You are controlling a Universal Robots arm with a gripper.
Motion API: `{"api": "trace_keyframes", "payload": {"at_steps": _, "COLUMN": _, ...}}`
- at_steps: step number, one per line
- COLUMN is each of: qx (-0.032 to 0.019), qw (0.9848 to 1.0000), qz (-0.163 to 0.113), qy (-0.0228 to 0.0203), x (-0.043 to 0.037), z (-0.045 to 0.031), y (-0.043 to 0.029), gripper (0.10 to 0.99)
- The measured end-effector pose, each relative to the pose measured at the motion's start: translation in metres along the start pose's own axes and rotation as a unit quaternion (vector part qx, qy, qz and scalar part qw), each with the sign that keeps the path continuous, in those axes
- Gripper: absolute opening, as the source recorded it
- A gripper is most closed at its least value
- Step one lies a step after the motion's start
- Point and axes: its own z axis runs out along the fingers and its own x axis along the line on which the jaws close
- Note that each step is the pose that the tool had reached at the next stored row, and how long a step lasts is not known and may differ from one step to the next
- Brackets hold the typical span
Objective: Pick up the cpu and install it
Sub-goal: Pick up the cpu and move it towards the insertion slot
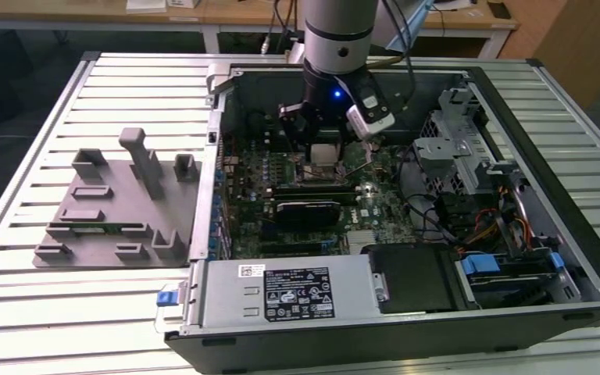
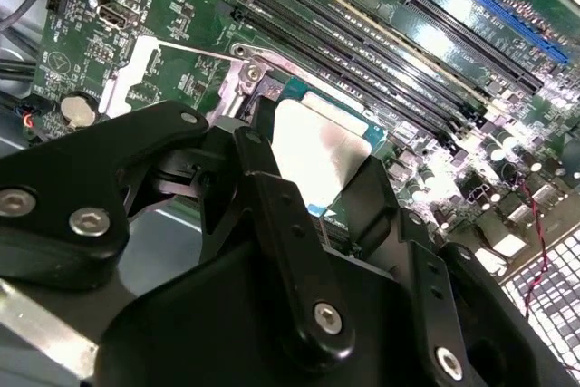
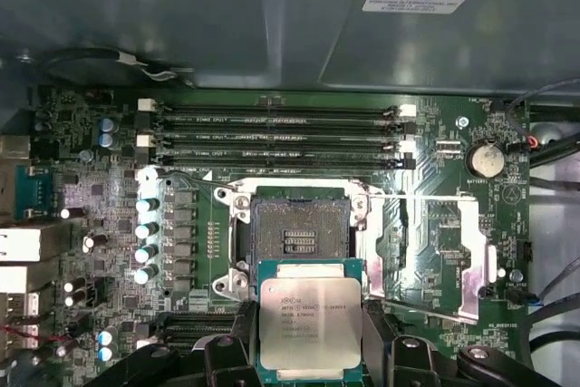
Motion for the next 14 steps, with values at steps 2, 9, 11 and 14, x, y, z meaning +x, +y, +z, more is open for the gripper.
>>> {"api": "trace_keyframes", "payload": {"at_steps": 2, "qx": 0.0026, "qw": 1.0, "qz": 0.002, "qy": 0.0, "x": 0.0001, "z": 0.0015, "y": 0.0005, "gripper": 0.541}}
{"api": "trace_keyframes", "payload": {"at_steps": 9, "qx": 0.0063, "qw": 1.0, "qz": 0.006, "qy": -0.0001, "x": -0.0014, "z": 0.0086, "y": 0.0054, "gripper": 0.541}}
{"api": "trace_keyframes", "payload": {"at_steps": 11, "qx": 0.0069, "qw": 0.9999, "qz": 0.007, "qy": -0.0002, "x": -0.0017, "z": 0.0098, "y": 0.0074, "gripper": 0.541}}
{"api": "trace_keyframes", "payload": {"at_steps": 14, "qx": 0.0072, "qw": 0.9999, "qz": 0.008, "qy": -0.0002, "x": -0.0018, "z": 0.0101, "y": 0.0084, "gripper": 0.541}}
